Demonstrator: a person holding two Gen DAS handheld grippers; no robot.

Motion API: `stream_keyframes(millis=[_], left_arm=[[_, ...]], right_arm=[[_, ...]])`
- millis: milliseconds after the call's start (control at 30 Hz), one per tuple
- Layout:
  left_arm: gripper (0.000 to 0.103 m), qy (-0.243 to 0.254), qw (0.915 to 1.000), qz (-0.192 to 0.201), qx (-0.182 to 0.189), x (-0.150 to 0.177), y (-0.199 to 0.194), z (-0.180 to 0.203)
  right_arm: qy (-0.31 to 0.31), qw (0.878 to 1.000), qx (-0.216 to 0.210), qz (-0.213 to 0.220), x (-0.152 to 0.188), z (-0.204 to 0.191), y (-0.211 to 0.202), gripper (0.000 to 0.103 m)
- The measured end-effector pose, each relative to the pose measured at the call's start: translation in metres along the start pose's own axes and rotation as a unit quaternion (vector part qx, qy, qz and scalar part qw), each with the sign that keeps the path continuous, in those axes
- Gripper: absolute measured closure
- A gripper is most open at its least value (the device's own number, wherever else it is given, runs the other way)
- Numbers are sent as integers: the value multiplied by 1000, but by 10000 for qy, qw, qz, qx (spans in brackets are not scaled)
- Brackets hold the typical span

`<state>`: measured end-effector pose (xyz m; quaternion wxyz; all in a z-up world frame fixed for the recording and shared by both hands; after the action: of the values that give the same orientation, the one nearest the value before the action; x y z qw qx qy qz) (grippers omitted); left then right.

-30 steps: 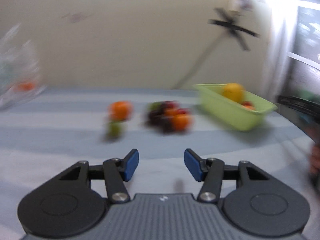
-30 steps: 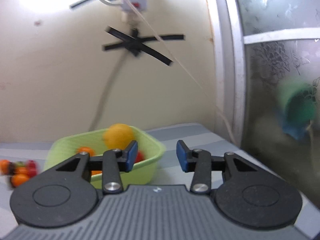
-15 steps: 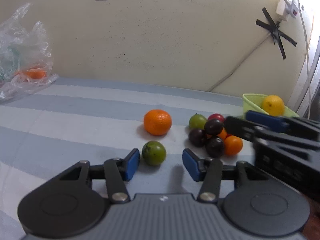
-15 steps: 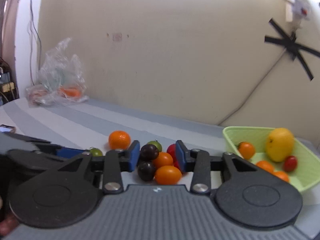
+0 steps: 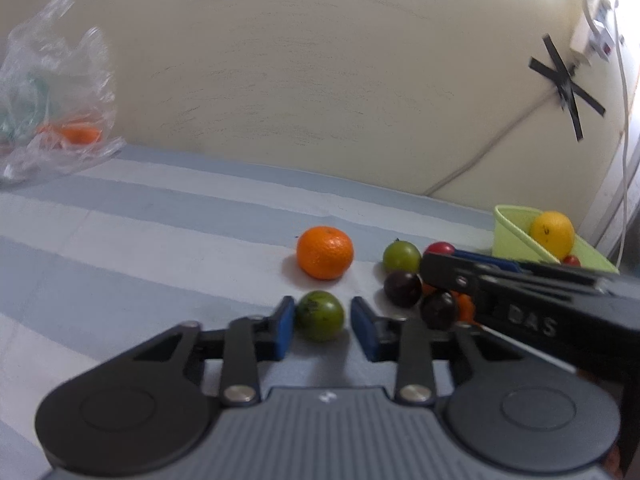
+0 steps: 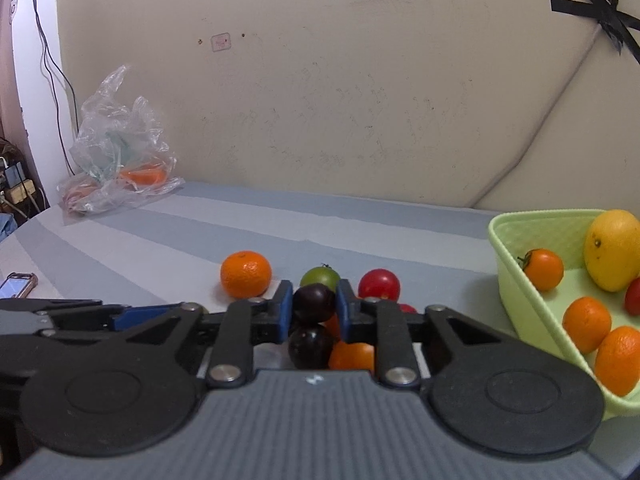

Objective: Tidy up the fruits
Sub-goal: 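Carry the lime and dark tomato into the basket and open both tools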

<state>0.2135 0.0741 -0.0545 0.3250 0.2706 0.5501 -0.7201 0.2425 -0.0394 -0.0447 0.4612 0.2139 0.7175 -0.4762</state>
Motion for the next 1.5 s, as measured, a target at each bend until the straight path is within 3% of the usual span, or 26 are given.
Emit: stream_keyframes(millis=[133,267,333,500,600,767,1200,1333,1500], left_arm=[[77,-133,9995,31,291,5,-6,-3],[77,292,9987,62,404,15,-16,16],[77,465,9969,74,632,26,-26,31],[77,933,9848,-36,1463,64,-57,85],[77,1137,9779,-256,1735,85,-63,112],[76,1526,9750,-291,1589,100,-66,135],[76,1835,9741,-228,1303,100,-65,137],[77,1666,9740,-286,1511,93,-62,140],[77,1634,9700,-146,1792,57,-53,168]], right_arm=[[-101,9997,93,208,7,0,-23,78],[-157,9994,173,264,27,8,-55,78],[-198,9992,216,262,40,11,-73,78],[-256,9987,381,204,72,21,-113,78],[-172,9979,621,115,87,34,-128,77],[45,9967,805,-25,107,56,-140,77],[-186,9967,781,-80,119,52,-145,76],[-127,9967,802,14,117,55,-147,78],[13,9930,1030,585,91,78,-157,78]])
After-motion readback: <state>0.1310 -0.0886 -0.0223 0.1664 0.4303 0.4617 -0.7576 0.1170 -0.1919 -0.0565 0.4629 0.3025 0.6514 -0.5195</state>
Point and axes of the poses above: each gripper's, at about its wrist camera, not at the fingertips, and y roughly the way its jaws point, z to its right, x to its underside, the point moved 7 cm from there along y, roughly the way its jaws point, and after that the axes turned 3 degrees about -z, right-handed, at the moved point
